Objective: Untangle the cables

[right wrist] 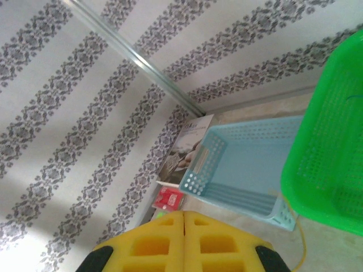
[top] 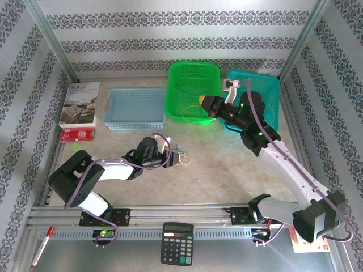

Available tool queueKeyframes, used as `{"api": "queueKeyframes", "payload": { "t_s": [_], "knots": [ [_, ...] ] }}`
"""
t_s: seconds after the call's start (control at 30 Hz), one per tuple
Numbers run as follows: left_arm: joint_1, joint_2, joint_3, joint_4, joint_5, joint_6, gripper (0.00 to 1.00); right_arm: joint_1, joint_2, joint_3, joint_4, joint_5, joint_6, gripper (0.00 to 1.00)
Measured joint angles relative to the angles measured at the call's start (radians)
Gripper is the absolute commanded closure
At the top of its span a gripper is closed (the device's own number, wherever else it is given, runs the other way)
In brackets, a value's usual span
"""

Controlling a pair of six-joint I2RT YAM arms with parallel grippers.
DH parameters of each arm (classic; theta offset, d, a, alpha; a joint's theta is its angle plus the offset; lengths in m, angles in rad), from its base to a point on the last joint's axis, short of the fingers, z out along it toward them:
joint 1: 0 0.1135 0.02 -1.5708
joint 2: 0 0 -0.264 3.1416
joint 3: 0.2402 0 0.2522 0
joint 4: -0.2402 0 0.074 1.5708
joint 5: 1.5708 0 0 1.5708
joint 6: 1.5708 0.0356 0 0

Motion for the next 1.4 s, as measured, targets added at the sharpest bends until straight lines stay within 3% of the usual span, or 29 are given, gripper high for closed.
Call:
{"api": "queueKeyframes", "payload": {
  "t_s": [0.5,0.77,1.3,1.4],
  "knots": [
    [0.0,-0.178,0.027,-0.051,0.023,-0.043,0.0,-0.339,-0.036,-0.011,-0.008,0.063,-0.001,1.0],
    [0.0,-0.239,0.067,-0.106,0.031,-0.057,0.0,-0.446,0.041,-0.01,-0.006,0.164,-0.024,1.0],
    [0.0,-0.386,0.086,-0.24,-0.008,-0.083,0.0,-0.533,0.479,0.143,0.049,0.328,-0.054,0.99],
    [0.0,-0.404,0.086,-0.255,-0.015,-0.085,0.0,-0.546,0.558,0.204,0.053,0.324,-0.058,0.63]
  ]
}}
